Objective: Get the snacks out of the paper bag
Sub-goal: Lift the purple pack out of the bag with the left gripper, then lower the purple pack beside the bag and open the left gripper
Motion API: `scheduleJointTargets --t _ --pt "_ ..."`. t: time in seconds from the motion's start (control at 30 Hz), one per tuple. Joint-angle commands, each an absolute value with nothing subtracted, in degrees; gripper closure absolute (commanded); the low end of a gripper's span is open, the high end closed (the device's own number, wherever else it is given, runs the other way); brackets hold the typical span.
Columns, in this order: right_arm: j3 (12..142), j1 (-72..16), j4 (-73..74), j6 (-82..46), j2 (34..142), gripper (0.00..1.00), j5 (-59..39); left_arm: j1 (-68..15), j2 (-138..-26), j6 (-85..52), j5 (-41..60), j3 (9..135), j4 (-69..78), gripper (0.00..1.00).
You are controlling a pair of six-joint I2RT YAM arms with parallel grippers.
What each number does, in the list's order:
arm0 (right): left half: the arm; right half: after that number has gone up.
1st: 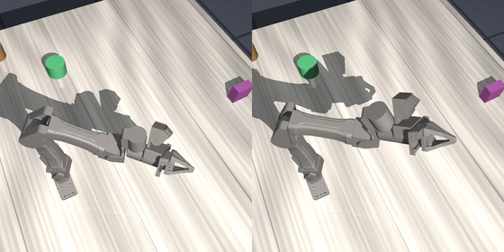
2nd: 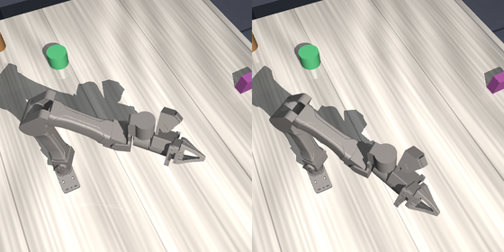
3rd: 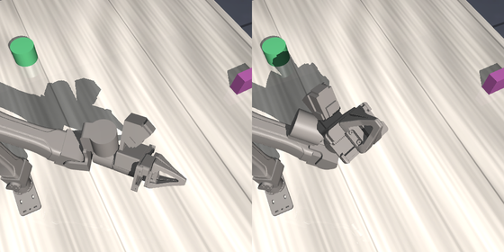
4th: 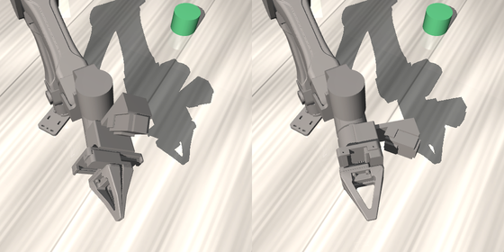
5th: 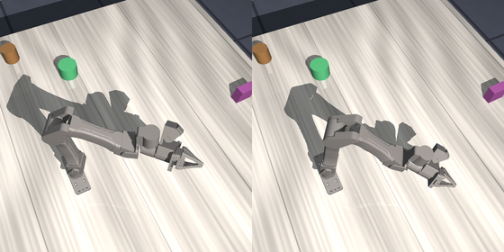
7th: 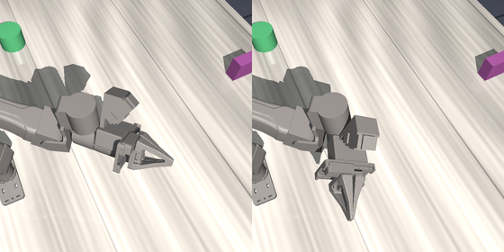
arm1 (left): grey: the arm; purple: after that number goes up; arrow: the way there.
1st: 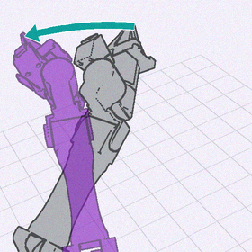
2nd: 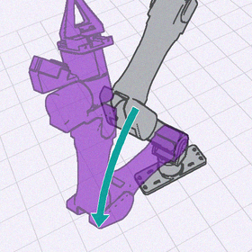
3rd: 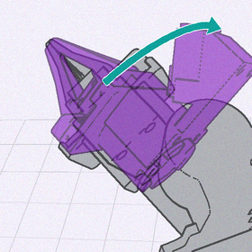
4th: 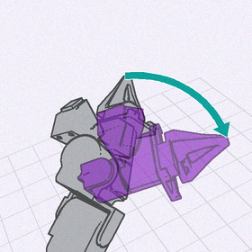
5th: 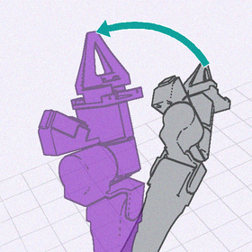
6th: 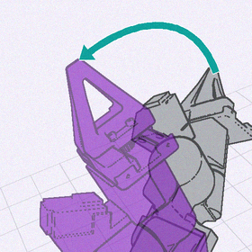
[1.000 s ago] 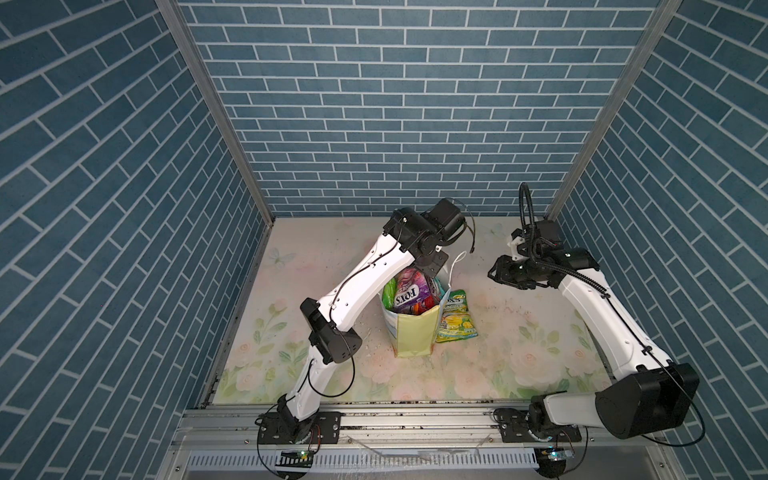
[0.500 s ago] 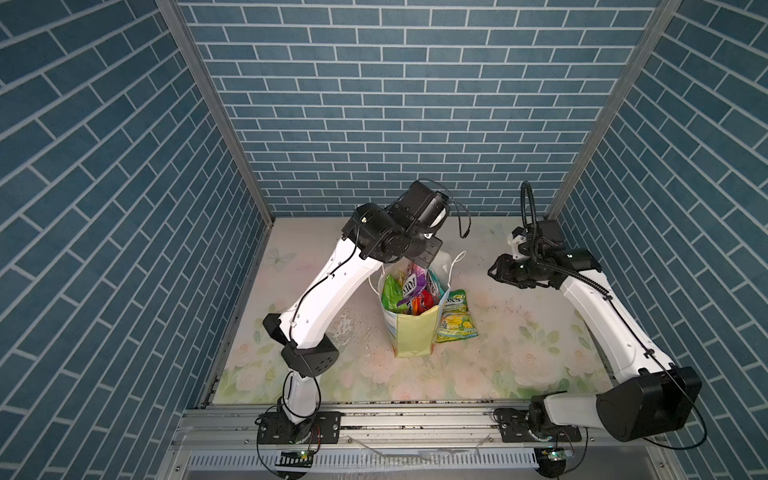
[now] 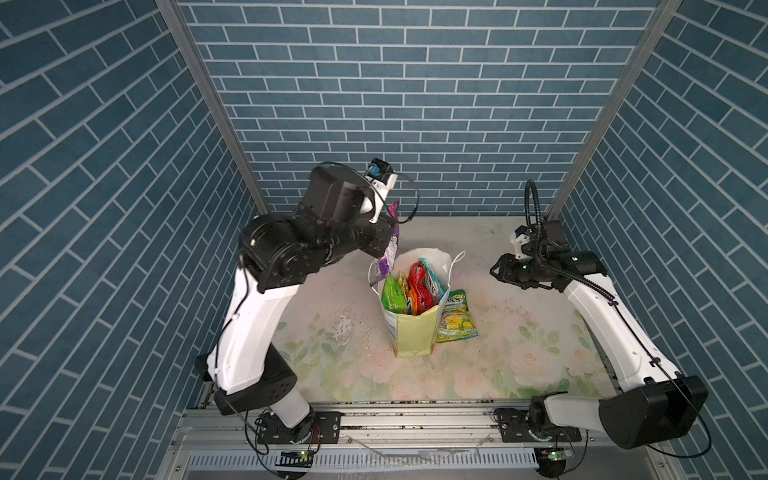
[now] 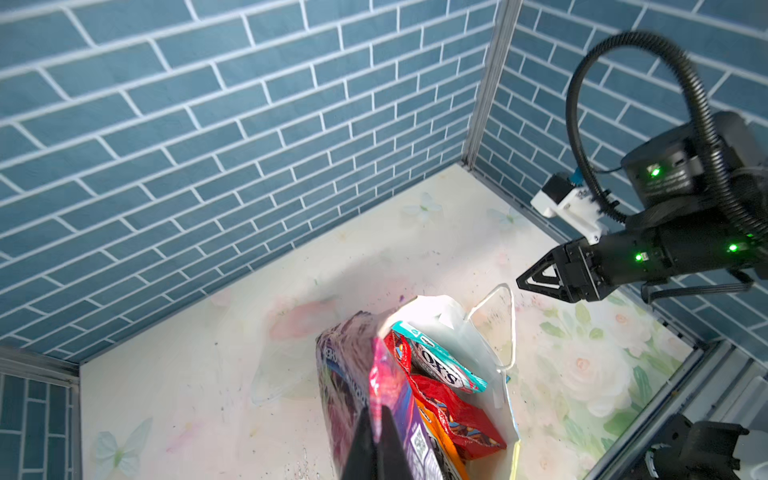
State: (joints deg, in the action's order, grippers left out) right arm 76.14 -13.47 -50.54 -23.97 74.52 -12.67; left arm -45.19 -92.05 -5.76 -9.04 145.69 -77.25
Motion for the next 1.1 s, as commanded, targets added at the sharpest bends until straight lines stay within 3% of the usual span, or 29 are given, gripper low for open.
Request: scheduleJointTargets --t 0.0,0.23,0.37,0.6,0.83,1.07 --pt "77.9 -13.3 -51.1 -23.5 72.6 0.57 -11.7 -42.9 -88.8 -4.6 -12.7 141.9 -75.8 0.97" --pt "78.7 -13.2 -52.2 -24.2 70.5 0.58 -10.9 -37.0 -83.1 -4.7 -22.2 132.2 -80.8 0.96" --pt "79.3 -13.3 -53.2 -24.7 69.5 0.58 -10.5 -31.8 -79.7 -4.9 -20.3 121.5 -79.3 0.96" --pt "80.3 -13.3 -54.2 -25.2 68.0 0.59 -12.0 -27.8 -75.0 -6.4 -13.0 94.2 -63.8 0.96" --pt "80.7 -13.4 -54.1 -25.5 65.2 0.59 -13.7 -24.9 -77.9 -6.2 -10.2 79.9 -49.9 0.96" --pt "80.4 -13.4 -55.4 -25.7 64.2 0.6 -13.9 -23.8 -87.3 -4.3 -12.1 78.1 -44.8 0.96"
